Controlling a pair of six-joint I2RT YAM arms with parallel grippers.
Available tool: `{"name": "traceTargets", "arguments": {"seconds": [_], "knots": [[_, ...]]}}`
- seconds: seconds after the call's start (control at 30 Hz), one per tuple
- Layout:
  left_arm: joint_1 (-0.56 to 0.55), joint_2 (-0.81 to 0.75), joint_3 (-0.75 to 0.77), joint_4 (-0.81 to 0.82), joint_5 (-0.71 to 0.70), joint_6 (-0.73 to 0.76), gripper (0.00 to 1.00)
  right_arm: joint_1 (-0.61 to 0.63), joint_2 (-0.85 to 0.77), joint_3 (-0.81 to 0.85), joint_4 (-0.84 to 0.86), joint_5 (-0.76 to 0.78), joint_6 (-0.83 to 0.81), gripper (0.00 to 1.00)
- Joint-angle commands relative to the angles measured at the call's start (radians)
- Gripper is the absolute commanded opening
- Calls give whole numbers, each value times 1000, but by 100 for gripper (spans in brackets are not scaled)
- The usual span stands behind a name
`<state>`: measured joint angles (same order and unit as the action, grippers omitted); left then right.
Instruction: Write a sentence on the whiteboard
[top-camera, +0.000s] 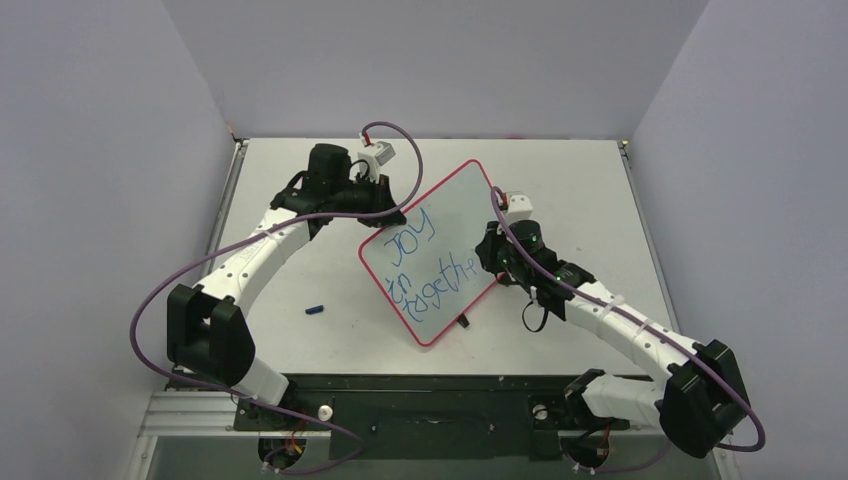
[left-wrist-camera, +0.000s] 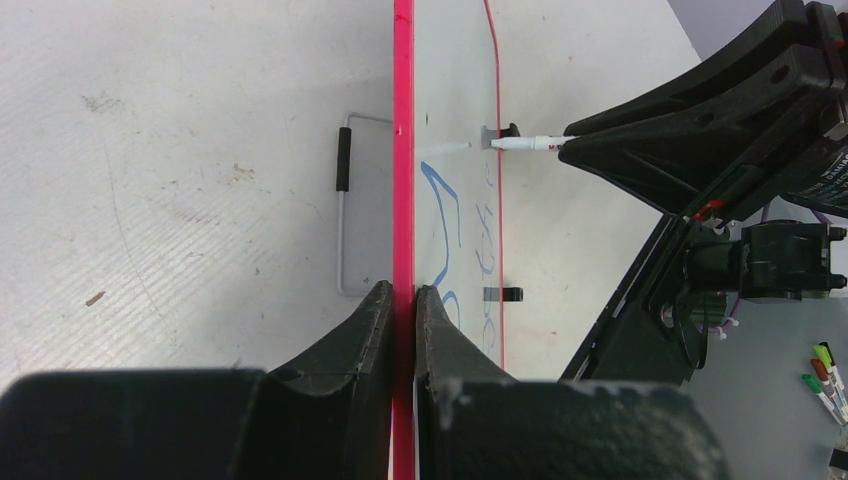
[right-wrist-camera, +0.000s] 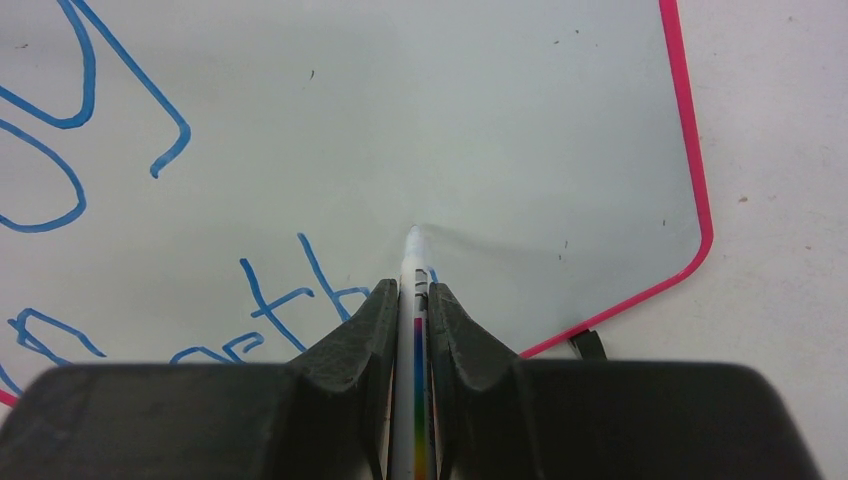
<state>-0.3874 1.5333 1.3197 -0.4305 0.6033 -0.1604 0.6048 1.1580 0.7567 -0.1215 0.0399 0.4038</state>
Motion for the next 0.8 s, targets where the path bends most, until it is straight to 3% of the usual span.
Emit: {"name": "traceTargets", "arguments": {"seconds": [0.0, 0.77], "knots": [[-7, -31, 20, 37, -22, 53, 0, -12, 10, -11, 68, -9, 8, 0], [-7, -31, 20, 40, -19, 52, 0, -18, -38, -175, 56, 16, 54, 0]]}}
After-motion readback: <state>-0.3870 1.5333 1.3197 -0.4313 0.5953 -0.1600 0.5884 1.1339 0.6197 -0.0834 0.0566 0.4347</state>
